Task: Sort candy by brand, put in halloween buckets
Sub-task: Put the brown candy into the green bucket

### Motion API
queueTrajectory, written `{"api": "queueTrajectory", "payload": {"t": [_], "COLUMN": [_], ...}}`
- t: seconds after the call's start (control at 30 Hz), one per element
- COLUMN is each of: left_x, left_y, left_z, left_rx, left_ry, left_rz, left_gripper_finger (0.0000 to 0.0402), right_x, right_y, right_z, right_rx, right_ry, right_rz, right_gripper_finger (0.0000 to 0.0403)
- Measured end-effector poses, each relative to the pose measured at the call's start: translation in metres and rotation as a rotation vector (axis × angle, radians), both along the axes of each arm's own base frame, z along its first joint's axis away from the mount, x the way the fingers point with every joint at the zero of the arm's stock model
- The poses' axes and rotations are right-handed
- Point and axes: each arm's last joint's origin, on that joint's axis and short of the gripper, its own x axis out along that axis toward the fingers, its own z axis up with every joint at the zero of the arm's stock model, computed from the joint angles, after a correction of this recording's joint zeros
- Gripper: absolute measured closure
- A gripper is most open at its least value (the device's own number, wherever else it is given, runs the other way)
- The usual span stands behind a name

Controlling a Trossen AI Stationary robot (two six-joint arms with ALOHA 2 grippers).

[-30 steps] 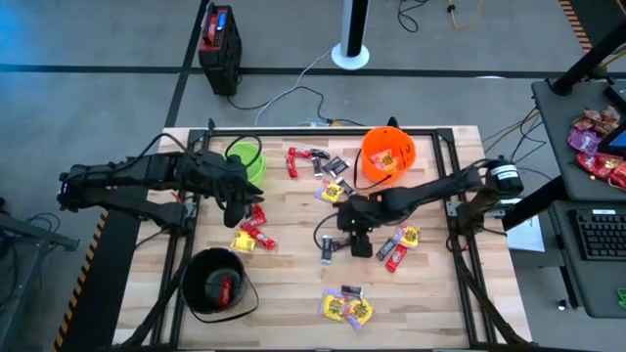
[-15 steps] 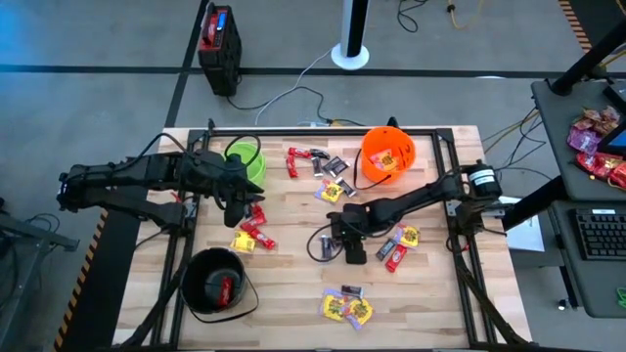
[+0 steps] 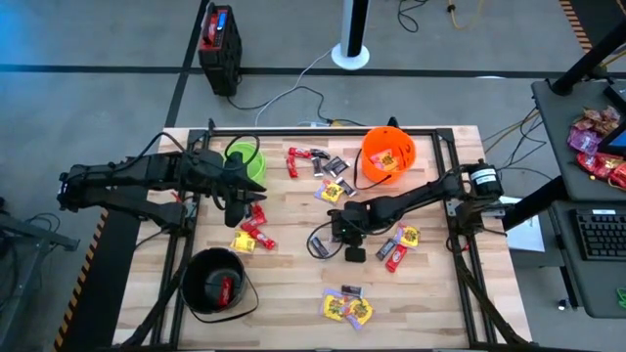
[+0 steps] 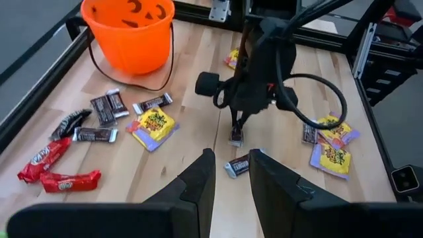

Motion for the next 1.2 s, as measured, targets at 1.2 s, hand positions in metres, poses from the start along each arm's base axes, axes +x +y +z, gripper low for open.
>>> {"api": "queueTrajectory", "payload": {"t": [1.2], "left_x": [0.067], "left_y": [-0.002], "left_z": [0.000], "left_rx": [0.156], "left_ry": [-0.269], "left_rz": [-0.257], "left_gripper_finger": [0.0215], "right_x": [0.052], "right_y": [-0.082], "right_z": [0.194], "right_rx": [0.731], "right_ry": [-0.721], "right_rz": [0.073], "right_gripper_finger": [0.0374]}}
